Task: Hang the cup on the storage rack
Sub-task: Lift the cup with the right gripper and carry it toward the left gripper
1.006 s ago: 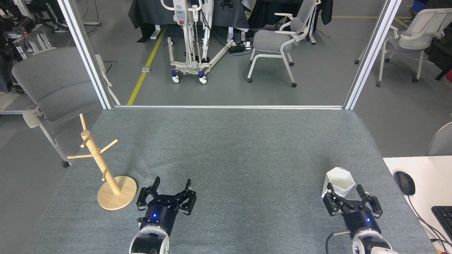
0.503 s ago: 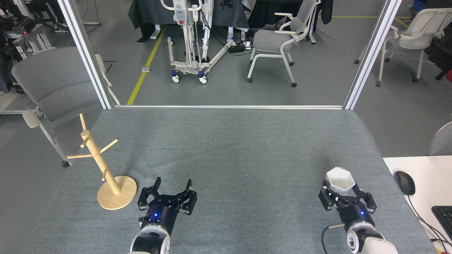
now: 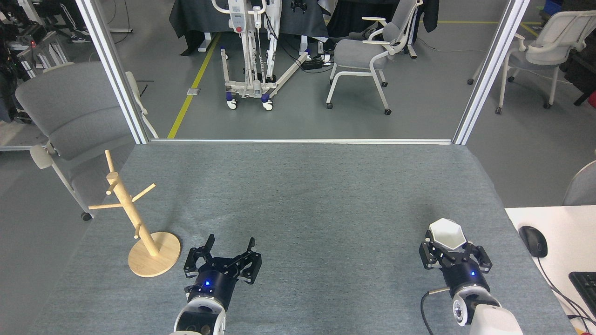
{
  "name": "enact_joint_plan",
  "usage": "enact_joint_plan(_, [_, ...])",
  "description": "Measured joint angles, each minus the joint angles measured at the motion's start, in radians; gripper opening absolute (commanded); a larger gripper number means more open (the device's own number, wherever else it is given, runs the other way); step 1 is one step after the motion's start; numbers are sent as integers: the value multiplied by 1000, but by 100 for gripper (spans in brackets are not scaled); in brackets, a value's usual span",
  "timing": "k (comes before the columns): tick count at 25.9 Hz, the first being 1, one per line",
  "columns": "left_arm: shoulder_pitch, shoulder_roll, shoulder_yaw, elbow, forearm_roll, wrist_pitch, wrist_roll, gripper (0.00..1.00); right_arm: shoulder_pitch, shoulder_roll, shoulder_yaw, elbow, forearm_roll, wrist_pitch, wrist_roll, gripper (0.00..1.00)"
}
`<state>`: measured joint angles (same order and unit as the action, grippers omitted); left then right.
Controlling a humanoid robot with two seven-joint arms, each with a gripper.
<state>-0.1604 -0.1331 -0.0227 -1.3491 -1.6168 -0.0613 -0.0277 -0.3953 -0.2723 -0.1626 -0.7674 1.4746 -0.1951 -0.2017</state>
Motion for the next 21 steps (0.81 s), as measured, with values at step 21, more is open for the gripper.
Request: enact_joint_plan(21, [-8, 6, -43, -19, -12, -46, 9, 99, 154, 93, -19, -778, -164, 109, 386, 13])
